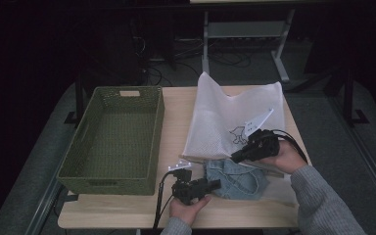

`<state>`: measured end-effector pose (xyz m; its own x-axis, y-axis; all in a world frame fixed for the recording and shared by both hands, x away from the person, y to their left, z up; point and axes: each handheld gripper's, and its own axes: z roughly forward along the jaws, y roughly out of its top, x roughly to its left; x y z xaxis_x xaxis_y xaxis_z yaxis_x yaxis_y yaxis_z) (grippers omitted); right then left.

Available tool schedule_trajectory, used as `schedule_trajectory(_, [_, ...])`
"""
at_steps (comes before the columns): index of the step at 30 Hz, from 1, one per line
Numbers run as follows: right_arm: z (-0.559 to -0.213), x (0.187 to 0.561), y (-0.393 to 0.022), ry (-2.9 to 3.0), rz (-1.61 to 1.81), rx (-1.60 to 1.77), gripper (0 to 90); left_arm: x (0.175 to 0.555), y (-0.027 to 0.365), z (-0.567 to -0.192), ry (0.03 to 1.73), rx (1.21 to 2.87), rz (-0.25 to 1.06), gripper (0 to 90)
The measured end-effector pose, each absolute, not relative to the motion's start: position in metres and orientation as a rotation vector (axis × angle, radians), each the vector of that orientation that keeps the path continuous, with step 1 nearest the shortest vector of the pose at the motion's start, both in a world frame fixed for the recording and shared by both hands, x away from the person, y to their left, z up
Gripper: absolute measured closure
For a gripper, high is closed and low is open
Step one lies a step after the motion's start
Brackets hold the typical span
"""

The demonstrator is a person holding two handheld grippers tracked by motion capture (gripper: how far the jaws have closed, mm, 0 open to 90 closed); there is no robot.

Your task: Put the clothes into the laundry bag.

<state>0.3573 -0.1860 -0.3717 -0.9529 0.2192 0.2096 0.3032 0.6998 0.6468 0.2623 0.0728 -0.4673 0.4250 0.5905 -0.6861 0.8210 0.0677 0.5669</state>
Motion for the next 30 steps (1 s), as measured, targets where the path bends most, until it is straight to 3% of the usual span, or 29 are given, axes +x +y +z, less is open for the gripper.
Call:
schedule_trajectory(5, [-0.373, 0.355, -0.180, -2.802, -1.066, -0.411, 85.8, 0.277, 0.065, -0.474, 1.270, 1.581, -0.335, 75.1])
schedule_trajectory(9, [-0.371, 0.353, -0.179, -2.800, -1.050, -0.391, 86.4, 0.279, 0.057, -0.467, 1.233, 1.530, -0.328, 84.0])
schedule_trajectory(15, [-0.364, 0.350, -0.186, -2.764, -1.102, -0.361, 85.4, 0.283, 0.060, -0.455, 1.200, 1.456, -0.311, 84.4])
schedule_trajectory(20, [-0.374, 0.351, -0.186, -2.788, -1.056, -0.405, 76.0, 0.282, 0.059, -0.463, 1.225, 1.438, -0.313, 84.2])
schedule_trajectory(23, [-0.379, 0.350, -0.184, -2.814, -1.046, -0.412, 75.1, 0.280, 0.059, -0.466, 1.223, 1.450, -0.303, 83.3])
schedule_trajectory(25, [-0.380, 0.350, -0.183, -2.827, -1.038, -0.414, 78.6, 0.277, 0.060, -0.467, 1.228, 1.470, -0.290, 75.2])
schedule_trajectory(28, [-0.381, 0.351, -0.183, -2.837, -1.030, -0.418, 83.5, 0.273, 0.060, -0.469, 1.250, 1.529, -0.253, 53.6])
schedule_trajectory(30, [-0.381, 0.351, -0.182, -2.840, -1.025, -0.419, 84.2, 0.272, 0.060, -0.471, 1.263, 1.536, -0.250, 49.0])
